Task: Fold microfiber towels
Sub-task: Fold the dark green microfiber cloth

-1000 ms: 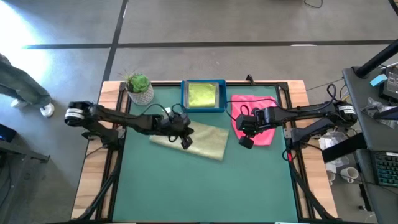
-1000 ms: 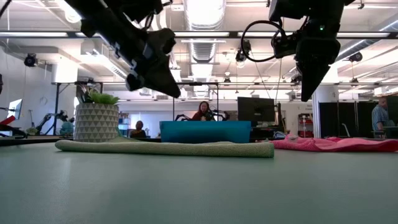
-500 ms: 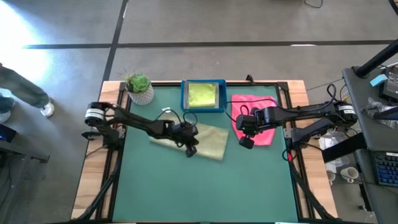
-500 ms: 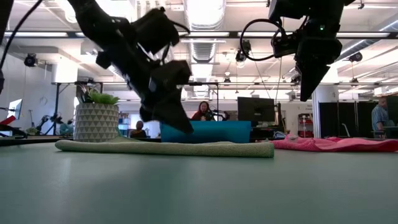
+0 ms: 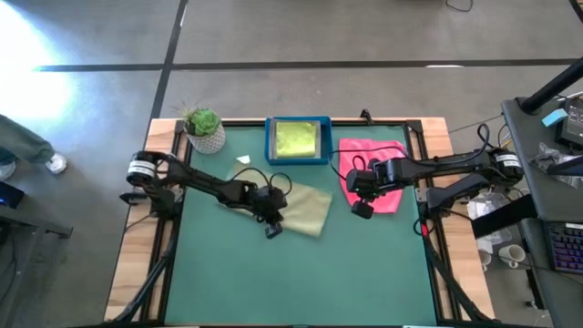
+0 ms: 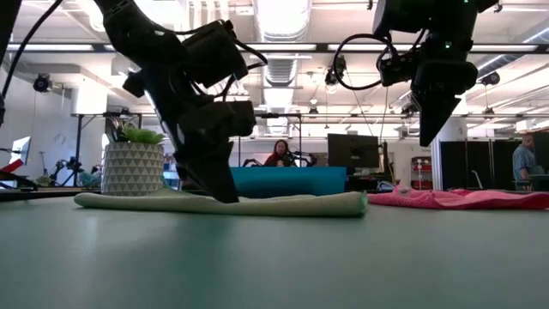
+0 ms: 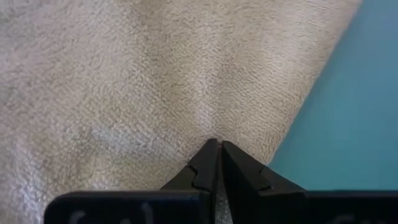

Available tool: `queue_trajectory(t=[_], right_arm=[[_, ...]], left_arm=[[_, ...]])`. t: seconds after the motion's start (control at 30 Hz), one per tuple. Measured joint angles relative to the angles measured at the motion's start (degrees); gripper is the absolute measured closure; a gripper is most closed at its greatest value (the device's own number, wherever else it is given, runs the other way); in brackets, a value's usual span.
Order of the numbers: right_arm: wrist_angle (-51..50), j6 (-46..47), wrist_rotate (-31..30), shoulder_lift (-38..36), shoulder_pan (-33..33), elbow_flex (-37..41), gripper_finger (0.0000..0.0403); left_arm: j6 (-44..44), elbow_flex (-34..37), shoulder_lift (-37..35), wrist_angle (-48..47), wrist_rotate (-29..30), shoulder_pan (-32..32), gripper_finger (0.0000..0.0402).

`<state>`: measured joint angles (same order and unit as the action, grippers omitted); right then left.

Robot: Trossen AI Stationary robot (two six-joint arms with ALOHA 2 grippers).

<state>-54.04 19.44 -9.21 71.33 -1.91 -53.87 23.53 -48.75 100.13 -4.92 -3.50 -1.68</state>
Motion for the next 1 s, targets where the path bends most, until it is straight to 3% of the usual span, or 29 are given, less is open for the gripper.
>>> queue_trajectory(t=[0.37, 1.0], right_arm=[[0.2, 0.0, 0.0, 0.0, 0.0, 0.0, 0.0394], [0.4, 0.5, 0.1, 0.0, 0.0, 0.0, 0.0394]], left_arm=[[-9.2, 0.2, -5.8, -21.2, -3.0, -0.9, 0.0391], [-16.4, 0.4, -10.6, -53.2, 0.2, -1.0, 0.0391]])
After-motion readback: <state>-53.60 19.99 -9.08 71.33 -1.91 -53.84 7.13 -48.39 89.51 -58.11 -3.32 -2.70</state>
